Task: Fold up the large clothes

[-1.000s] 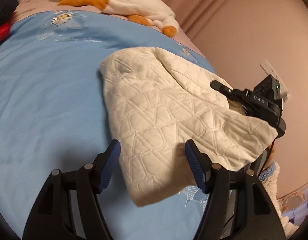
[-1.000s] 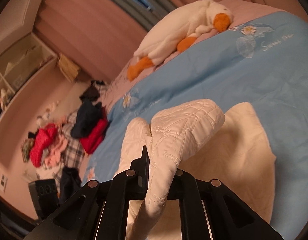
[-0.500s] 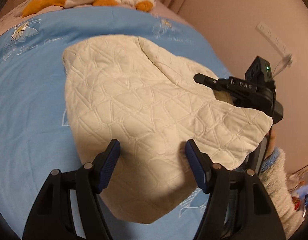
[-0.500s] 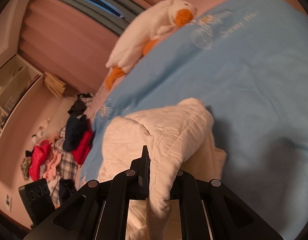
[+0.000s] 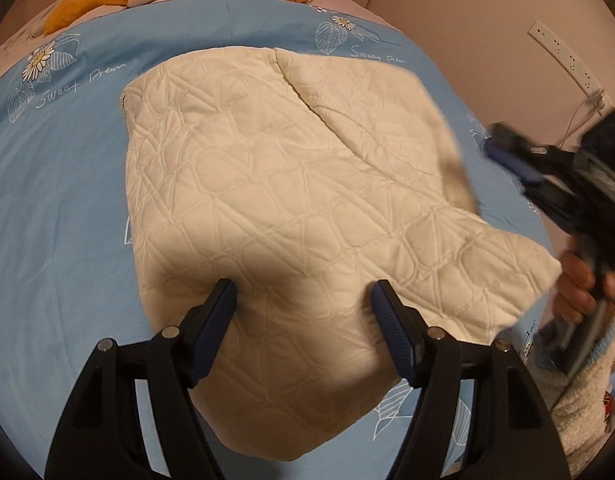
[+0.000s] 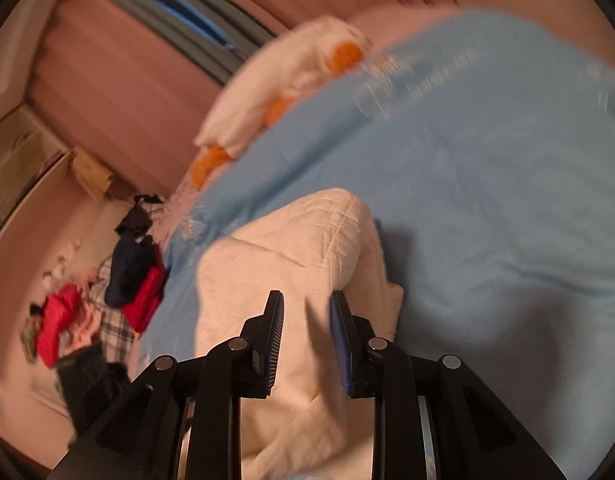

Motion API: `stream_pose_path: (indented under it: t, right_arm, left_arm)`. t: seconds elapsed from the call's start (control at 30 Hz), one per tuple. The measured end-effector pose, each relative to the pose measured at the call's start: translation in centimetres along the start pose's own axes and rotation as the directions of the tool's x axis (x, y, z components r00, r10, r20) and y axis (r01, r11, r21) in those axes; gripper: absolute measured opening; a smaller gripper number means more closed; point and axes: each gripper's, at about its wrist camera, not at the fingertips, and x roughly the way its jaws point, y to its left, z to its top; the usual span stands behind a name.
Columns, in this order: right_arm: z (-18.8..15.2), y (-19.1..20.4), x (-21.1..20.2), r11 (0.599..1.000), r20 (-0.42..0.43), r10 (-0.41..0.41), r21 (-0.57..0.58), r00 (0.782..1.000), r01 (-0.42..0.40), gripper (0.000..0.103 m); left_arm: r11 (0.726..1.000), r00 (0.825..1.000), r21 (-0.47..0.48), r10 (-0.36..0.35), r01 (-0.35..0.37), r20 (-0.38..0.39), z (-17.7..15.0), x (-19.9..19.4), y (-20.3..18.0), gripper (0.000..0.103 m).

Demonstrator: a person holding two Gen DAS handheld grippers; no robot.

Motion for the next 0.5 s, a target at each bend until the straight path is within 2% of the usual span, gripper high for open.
stream_pose_path:
  t: [0.07,0.13,0.2,0.3,0.33,0.4,0.47,0.5]
  right_arm:
    - [-0.5,2.7,-2.3,0.994,0.024,0.081,-0.073,0.996,-0.079,0.026]
    - [-1.4,5.1,-3.8,0.982,0.033,0.124,-0.148,0.992,-0.118,0.026]
    - [-2.6,6.7,-4.0,0.973,-0.009,0.126,-0.192,0.992,-0.125,0.026]
    - [-4.9,7.5,-2.3,0.963,-0.098,0.06,-0.256,0.993,-0.083,0.025]
    - [-5.8,7.3,-1.3,0.959,-0.121,-0.005,-0.283,0.993,-0.03,0.023]
    - [-7.1,5.9,0.4,0.949,-0.157,-0.111,-0.31,0.981,0.058,0.02]
    - [-7.6,4.0,1.2,0.949,-0.182,-0.171,-0.296,0.968,0.112,0.018]
    - [-7.8,2.7,1.8,0.952,-0.196,-0.187,-0.277,0.963,0.129,0.013]
  left_arm:
    - [1.0,1.0,0.006,0.003,-0.003,0.003,0.0,0.0,-0.1,0.07]
    - [1.0,1.0,0.005,0.008,-0.008,0.002,0.0,0.0,-0.2,0.07]
    - [1.0,1.0,-0.008,-0.002,0.002,0.004,0.0,0.0,0.0,0.07]
    - [1.0,1.0,-0.02,-0.016,0.016,0.006,0.0,-0.1,0.2,0.071]
    - [1.0,1.0,-0.019,-0.016,0.017,0.006,-0.1,-0.1,0.1,0.071]
    - [1.0,1.0,-0.007,-0.014,0.014,0.005,-0.3,0.0,-0.1,0.071]
    - [1.0,1.0,0.009,-0.012,0.012,0.008,-0.4,0.1,-0.3,0.071]
    - [1.0,1.0,0.015,-0.01,0.01,0.009,-0.4,0.2,-0.4,0.071]
